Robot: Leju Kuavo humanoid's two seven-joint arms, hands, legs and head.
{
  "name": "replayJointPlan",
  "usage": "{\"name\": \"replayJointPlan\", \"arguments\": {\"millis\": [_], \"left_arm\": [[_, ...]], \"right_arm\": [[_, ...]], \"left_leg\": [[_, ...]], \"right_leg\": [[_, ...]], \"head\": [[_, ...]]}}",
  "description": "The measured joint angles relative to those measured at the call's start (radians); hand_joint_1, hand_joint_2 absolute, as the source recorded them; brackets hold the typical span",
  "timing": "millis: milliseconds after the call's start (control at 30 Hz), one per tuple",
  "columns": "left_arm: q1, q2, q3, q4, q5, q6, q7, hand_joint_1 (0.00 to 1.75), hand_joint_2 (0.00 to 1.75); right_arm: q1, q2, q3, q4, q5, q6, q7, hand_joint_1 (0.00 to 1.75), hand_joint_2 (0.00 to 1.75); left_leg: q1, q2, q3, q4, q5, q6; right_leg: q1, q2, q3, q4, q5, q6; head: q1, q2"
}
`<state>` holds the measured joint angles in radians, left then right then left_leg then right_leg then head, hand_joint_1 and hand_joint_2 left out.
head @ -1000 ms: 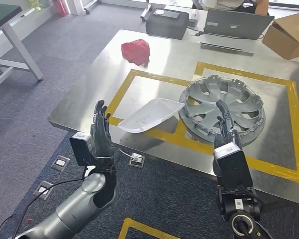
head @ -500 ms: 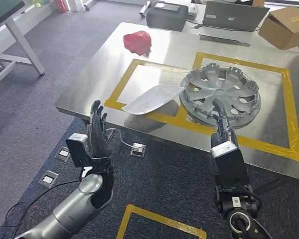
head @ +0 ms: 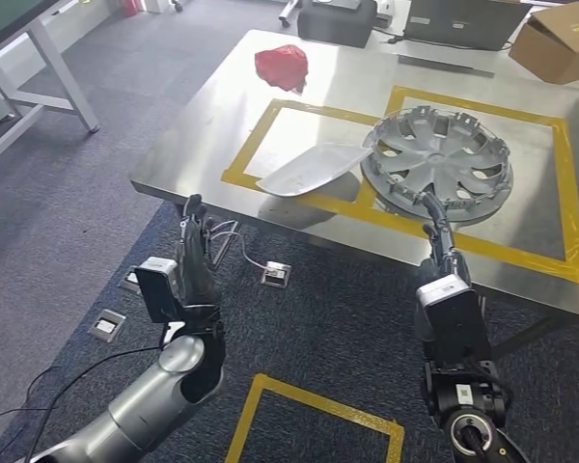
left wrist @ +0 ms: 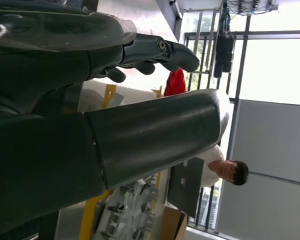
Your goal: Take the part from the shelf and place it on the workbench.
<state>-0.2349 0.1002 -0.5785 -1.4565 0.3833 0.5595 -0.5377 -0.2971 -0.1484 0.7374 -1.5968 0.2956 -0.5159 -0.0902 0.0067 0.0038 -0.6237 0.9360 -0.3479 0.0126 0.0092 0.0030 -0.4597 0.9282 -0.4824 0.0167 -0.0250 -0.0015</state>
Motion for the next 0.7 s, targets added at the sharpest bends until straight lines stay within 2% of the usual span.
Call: {"name": "replayJointPlan", "arguments": {"millis": [33,67,100,133,200,233,267,300,333,367,400,433,467,500,533,567,600,633,700], "left_arm": [[0.000,0.000,0.000,0.000,0.000,0.000,0.000,0.00,0.00],[0.000,0.001,0.000,0.000,0.000,0.000,0.000,0.00,0.00],[0.000,0.001,0.000,0.000,0.000,0.000,0.000,0.00,0.00],[0.000,0.002,0.000,0.000,0.001,0.000,0.000,0.00,0.00],[0.002,0.003,0.000,0.000,0.002,0.000,0.000,0.00,0.00],[0.003,0.004,0.000,0.000,0.002,0.001,0.000,0.00,0.00],[0.003,0.004,0.000,0.000,0.003,0.002,0.000,0.00,0.00],[0.004,0.005,0.000,0.000,0.003,0.005,0.000,0.00,0.00],[0.004,0.006,0.000,0.000,0.003,0.007,0.000,0.00,0.00],[0.003,0.007,0.000,0.000,0.003,0.010,0.000,0.00,0.00],[0.003,0.007,0.000,-0.002,0.003,0.013,0.000,0.00,0.00],[0.004,0.008,0.000,-0.004,0.002,0.015,-0.001,0.00,0.00],[0.005,0.008,0.000,-0.007,0.001,0.018,-0.001,0.00,0.00],[0.007,0.009,0.001,-0.009,-0.001,0.020,-0.001,0.00,0.00],[0.010,0.010,0.001,-0.011,-0.002,0.022,-0.001,0.00,0.00],[0.012,0.011,0.001,-0.013,-0.004,0.023,0.000,0.00,0.00],[0.014,0.011,0.001,-0.014,-0.005,0.023,0.001,0.00,0.00],[0.016,0.012,0.001,-0.017,-0.007,0.023,0.002,0.00,0.00],[0.018,0.012,0.001,-0.021,-0.011,0.023,0.005,0.00,0.00]], "right_arm": [[0.000,0.000,0.000,0.000,0.000,0.000,0.000,0.00,0.00],[0.000,0.000,0.001,0.000,0.000,0.000,-0.001,0.00,0.00],[0.000,0.000,0.001,0.000,0.000,0.000,-0.001,0.00,0.00],[0.000,0.000,0.001,0.000,0.000,0.000,-0.001,0.00,0.00],[-0.001,0.000,0.002,0.002,0.000,0.002,-0.001,0.00,0.00],[-0.001,0.000,0.002,0.003,0.000,0.003,-0.001,0.00,0.00],[-0.001,0.000,0.002,0.004,-0.001,0.004,-0.001,0.00,0.00],[-0.001,0.000,0.003,0.006,-0.002,0.005,-0.001,0.00,0.00],[-0.001,0.000,0.004,0.007,-0.002,0.006,-0.002,0.00,0.00],[-0.003,0.000,0.004,0.008,-0.003,0.008,-0.002,0.00,0.00],[-0.005,0.000,0.005,0.008,-0.004,0.010,-0.003,0.00,0.00],[-0.008,0.000,0.005,0.008,-0.006,0.012,-0.005,0.00,0.00],[-0.011,0.000,0.006,0.008,-0.008,0.015,-0.006,0.00,0.00],[-0.014,0.000,0.007,0.009,-0.011,0.018,-0.006,0.00,0.00],[-0.015,0.000,0.008,0.010,-0.014,0.021,-0.007,0.00,0.00],[-0.016,0.000,0.009,0.012,-0.015,0.023,-0.007,0.00,0.00],[-0.017,0.000,0.011,0.014,-0.016,0.024,-0.007,0.00,0.00],[-0.017,0.000,0.012,0.016,-0.017,0.025,-0.007,0.00,0.00],[-0.018,0.000,0.015,0.018,-0.017,0.025,-0.007,0.00,0.00]], "left_leg": [[0.001,0.000,-0.002,-0.003,0.005,-0.006],[0.001,-0.001,-0.007,0.002,-0.002,-0.012],[0.000,-0.002,-0.019,0.026,-0.028,-0.017],[0.001,-0.002,-0.037,0.072,-0.071,-0.022],[0.007,-0.003,-0.083,0.214,-0.169,-0.033],[0.009,-0.003,-0.098,0.277,-0.193,-0.038],[0.012,-0.003,-0.099,0.311,-0.192,-0.043],[0.015,-0.002,-0.081,0.308,-0.171,-0.046],[0.018,-0.002,-0.045,0.267,-0.141,-0.049],[0.021,-0.002,0.003,0.199,-0.120,-0.051],[0.021,-0.003,0.051,0.125,-0.112,-0.051],[0.019,-0.004,0.085,0.068,-0.113,-0.047],[0.017,-0.006,0.102,0.033,-0.120,-0.041],[0.013,-0.009,0.104,0.021,-0.120,-0.032],[0.012,-0.009,0.098,0.020,-0.114,-0.022],[0.012,-0.009,0.092,0.017,-0.107,-0.013],[0.012,-0.008,0.084,0.016,-0.099,-0.003],[0.013,-0.007,0.077,0.013,-0.090,0.007],[0.010,-0.006,0.058,0.014,-0.074,0.017]], "right_leg": [[-0.002,-0.001,-0.004,-0.002,0.010,-0.004],[-0.005,-0.003,-0.009,-0.007,0.020,-0.010],[-0.009,-0.006,-0.016,-0.012,0.031,-0.016],[-0.013,-0.009,-0.026,-0.015,0.042,-0.023],[-0.013,-0.011,-0.053,-0.013,0.061,-0.029],[-0.013,-0.011,-0.067,-0.011,0.070,-0.029],[-0.013,-0.012,-0.081,-0.007,0.078,-0.028],[-0.014,-0.012,-0.095,-0.002,0.085,-0.026],[-0.016,-0.012,-0.108,0.005,0.090,-0.022],[-0.017,-0.012,-0.120,0.013,0.094,-0.018],[-0.017,-0.012,-0.132,0.022,0.098,-0.013],[-0.017,-0.012,-0.141,0.028,0.103,-0.007],[-0.016,-0.011,-0.147,0.031,0.108,-0.001],[-0.016,-0.011,-0.152,0.031,0.116,0.006],[-0.017,-0.011,-0.155,0.030,0.122,0.013],[-0.019,-0.010,-0.161,0.035,0.115,0.019],[-0.021,-0.009,-0.170,0.054,0.091,0.024],[-0.022,-0.009,-0.184,0.093,0.051,0.027],[-0.022,-0.008,-0.217,0.226,-0.051,0.031]], "head": [[0.002,0.000],[0.003,0.000],[0.001,0.000],[-0.002,0.000],[-0.007,0.000],[-0.008,0.000],[-0.008,0.000],[-0.009,0.000],[-0.009,0.000],[-0.011,0.000],[-0.013,0.000],[-0.015,0.000],[-0.016,0.000],[-0.016,0.000],[-0.014,0.000],[-0.012,0.000],[-0.010,0.000],[-0.007,0.000],[-0.003,0.000]]}}
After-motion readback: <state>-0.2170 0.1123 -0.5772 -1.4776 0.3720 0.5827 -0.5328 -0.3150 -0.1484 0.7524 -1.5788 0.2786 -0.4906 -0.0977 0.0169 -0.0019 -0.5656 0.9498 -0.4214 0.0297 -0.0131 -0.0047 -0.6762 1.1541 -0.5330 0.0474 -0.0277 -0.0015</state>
